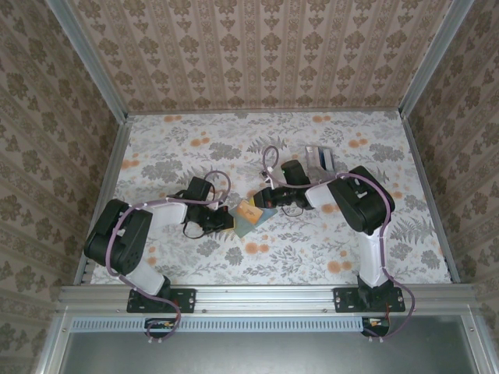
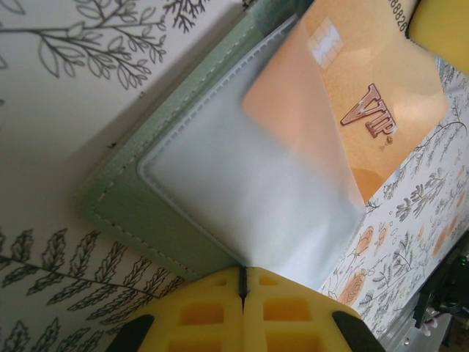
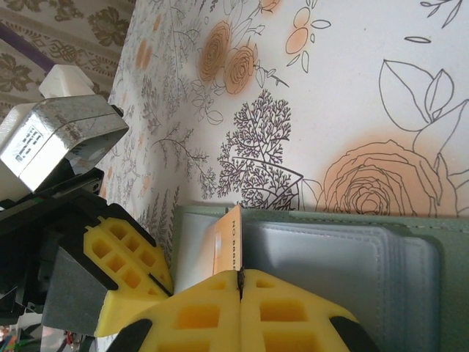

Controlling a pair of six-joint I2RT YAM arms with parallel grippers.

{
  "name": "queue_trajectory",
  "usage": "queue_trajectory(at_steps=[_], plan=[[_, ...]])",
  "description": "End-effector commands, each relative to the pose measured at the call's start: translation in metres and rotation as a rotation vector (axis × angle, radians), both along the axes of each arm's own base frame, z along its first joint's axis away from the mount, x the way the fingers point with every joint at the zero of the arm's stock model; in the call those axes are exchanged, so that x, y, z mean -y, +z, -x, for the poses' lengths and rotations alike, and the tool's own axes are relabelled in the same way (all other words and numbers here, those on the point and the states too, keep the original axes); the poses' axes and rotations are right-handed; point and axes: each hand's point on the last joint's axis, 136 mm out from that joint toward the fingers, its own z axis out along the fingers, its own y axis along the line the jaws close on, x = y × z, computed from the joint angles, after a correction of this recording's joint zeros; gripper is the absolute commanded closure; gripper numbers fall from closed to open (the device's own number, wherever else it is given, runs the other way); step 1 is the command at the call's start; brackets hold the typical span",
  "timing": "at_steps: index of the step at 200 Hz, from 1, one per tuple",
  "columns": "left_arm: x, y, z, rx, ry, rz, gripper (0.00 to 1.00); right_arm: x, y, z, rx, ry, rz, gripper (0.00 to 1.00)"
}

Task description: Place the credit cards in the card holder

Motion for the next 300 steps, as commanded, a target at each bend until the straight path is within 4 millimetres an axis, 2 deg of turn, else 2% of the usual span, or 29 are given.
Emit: queue_trajectory(at_steps=[1,70,103,154,271,300], plan=[[-0.005,-0.007,0.004,-0.04,0.003,-0.033,1.0,0.011,-0.017,0.005,-0.039,-0.072,0.053,1.0],[-0.006,-0.007,0.005,-0.039,-0.008,-0.038,1.0,0.022,-0.017,-0.007,-0.07,-0.296,-0.01,1.0],[-0.005,-0.007,0.003,-0.039,-0.005,-0.034,1.0,0.017,-0.016,-0.002,-0.053,-0.295,0.0,1.0],[-0.005,-0.008,0.002,-0.034,-0.014,-0.043,1.0,0.026,-0.007,-0.001,-0.015,-0.322,0.022,1.0],[-0.01,-0.018,0.006,-0.058,-0.033,-0.081,1.0,0.03,-0.005,-0.016,-0.005,-0.435,-0.003,1.0],[-0.009,-0.018,0.006,-0.061,-0.033,-0.079,1.0,0.025,-0.003,-0.008,0.012,-0.417,0.005,1.0]])
